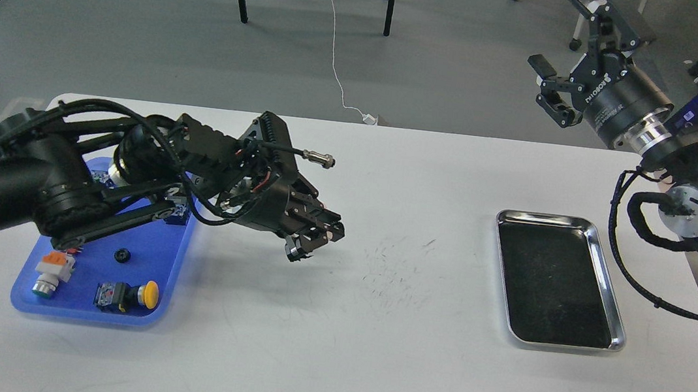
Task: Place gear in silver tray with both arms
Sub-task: 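Lift the gear and carry it toward the table center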
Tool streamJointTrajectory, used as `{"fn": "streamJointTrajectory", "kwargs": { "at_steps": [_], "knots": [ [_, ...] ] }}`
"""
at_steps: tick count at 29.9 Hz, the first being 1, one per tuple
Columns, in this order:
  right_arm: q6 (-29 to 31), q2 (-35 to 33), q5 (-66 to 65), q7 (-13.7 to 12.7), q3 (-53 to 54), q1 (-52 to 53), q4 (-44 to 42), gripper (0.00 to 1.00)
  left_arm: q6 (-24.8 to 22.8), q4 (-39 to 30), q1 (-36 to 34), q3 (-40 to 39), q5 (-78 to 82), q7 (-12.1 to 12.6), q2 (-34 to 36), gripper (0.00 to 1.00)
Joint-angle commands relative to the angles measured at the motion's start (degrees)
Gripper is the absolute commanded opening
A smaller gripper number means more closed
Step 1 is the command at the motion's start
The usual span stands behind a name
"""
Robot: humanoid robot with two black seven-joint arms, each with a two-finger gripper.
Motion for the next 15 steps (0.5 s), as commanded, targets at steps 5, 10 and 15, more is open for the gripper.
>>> {"fn": "streamJointTrajectory", "kwargs": {
  "at_steps": [5, 10, 15],
  "knots": [
    [-1.2, 0.7, 0.0, 0.0, -1.3, 1.7, -0.2, 0.99, 0.0, 12.1, -1.3, 2.4, 0.0, 0.0, -15.1, 0.18],
    [-1.4, 0.7, 0.0, 0.0, -2.2, 1.6, -0.3, 0.99, 0.0, 16.4, -1.4, 5.2, 0.0, 0.0, -20.6, 0.18],
    [-1.4, 0.5, -0.1, 0.0, -2.4, 1.4, -0.3, 0.99, 0.0, 18.9, -1.3, 6.7, 0.0, 0.0, -20.6, 0.18]
  ]
}}
